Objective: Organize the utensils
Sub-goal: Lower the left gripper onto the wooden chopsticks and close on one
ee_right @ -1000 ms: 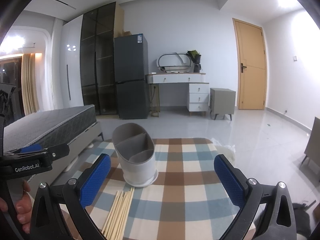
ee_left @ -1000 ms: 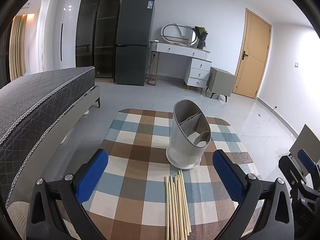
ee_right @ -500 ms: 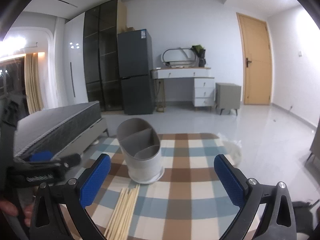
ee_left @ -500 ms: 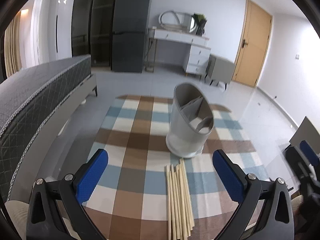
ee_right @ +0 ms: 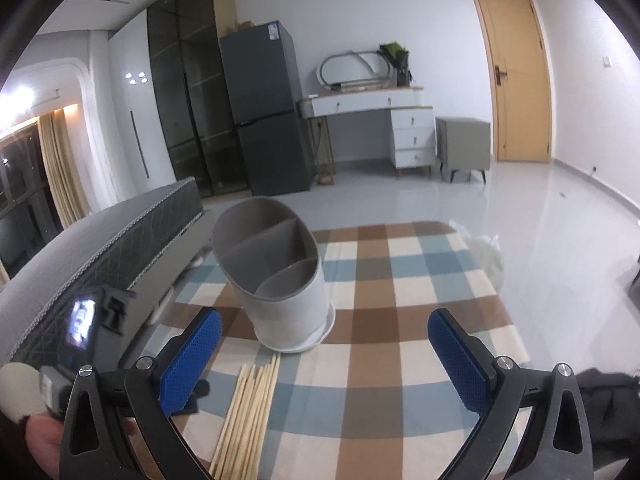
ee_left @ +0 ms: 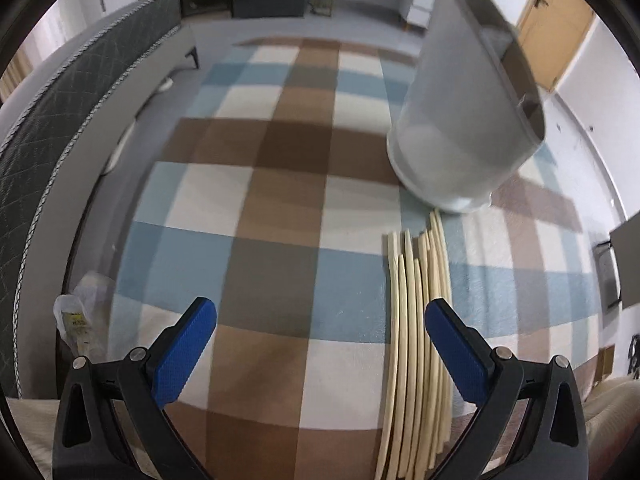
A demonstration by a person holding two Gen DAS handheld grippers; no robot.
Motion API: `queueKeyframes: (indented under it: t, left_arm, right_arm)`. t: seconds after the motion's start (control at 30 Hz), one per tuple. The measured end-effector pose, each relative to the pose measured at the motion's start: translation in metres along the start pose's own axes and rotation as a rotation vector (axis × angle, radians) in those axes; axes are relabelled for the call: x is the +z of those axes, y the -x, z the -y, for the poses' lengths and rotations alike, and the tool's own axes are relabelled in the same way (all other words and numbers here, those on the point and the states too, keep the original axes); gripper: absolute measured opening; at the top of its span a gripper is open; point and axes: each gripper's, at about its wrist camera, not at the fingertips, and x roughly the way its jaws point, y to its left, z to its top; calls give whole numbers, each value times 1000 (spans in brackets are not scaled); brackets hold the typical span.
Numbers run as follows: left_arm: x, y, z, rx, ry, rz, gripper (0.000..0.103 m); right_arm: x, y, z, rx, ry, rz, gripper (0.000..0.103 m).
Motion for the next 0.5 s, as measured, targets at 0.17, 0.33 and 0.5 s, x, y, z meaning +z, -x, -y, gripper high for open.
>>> queueKeyframes:
  t: [0.17, 0.33, 0.5]
  left_arm:
    - [-4, -17, 7, 72, -59, -59, 101]
    - [-9, -25, 9, 60, -64, -105, 101]
    - [-8, -19, 11, 96, -74, -95, 102]
  right_arm:
    - [2, -9, 7, 25, -32, -31, 103]
    - [3, -15, 17, 40, -100, -73, 103]
    - [3, -19, 22, 46, -126, -88, 103]
